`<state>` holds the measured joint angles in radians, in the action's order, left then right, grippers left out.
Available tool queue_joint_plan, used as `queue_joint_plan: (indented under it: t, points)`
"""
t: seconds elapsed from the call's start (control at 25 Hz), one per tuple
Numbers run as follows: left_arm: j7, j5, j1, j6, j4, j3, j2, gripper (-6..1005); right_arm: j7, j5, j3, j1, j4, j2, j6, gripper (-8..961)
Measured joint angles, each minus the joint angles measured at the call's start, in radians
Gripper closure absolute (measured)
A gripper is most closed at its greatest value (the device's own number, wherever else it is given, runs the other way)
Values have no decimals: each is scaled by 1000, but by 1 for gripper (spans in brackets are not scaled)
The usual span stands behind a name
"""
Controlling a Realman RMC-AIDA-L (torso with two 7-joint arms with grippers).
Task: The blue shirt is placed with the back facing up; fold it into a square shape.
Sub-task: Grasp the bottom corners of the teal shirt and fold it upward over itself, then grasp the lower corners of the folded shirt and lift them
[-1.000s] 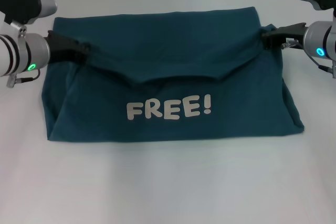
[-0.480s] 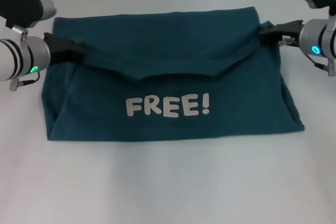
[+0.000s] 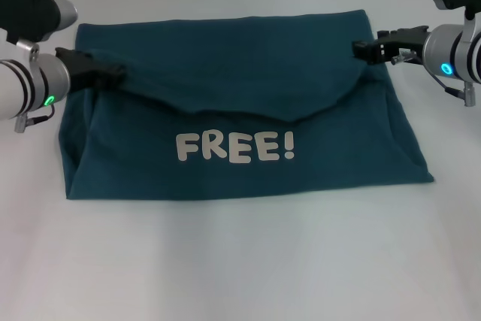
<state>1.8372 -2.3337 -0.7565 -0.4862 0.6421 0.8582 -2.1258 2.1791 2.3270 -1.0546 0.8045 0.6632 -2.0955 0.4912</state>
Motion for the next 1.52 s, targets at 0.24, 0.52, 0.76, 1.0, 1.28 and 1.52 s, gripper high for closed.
queue_joint_plan:
  t: [0.24,0.52,0.76,1.0,1.28,1.52]
  points:
    - [-1,0,-1,-11,-1,7,-1,386,0,-1,-7,-6,-2,-1,-8,390]
    - [10,-10,-4,-101,8,19,-1,234,0,-2,-8,-11,-13,-2,0,155]
    - [75,-103,-6,-191,49,21,-1,111,-1,-2,-10,-17,-16,-1,8,29]
    - [114,-120,33,-142,133,8,-8,57,-1,-1,-10,-23,-17,-1,8,30]
    - [139,-122,51,-104,158,0,-2,60,-2,-1,-10,-24,-15,-1,3,31]
    - [190,-128,79,-157,202,-17,0,61,-3,-1,-10,-26,-15,-1,3,30]
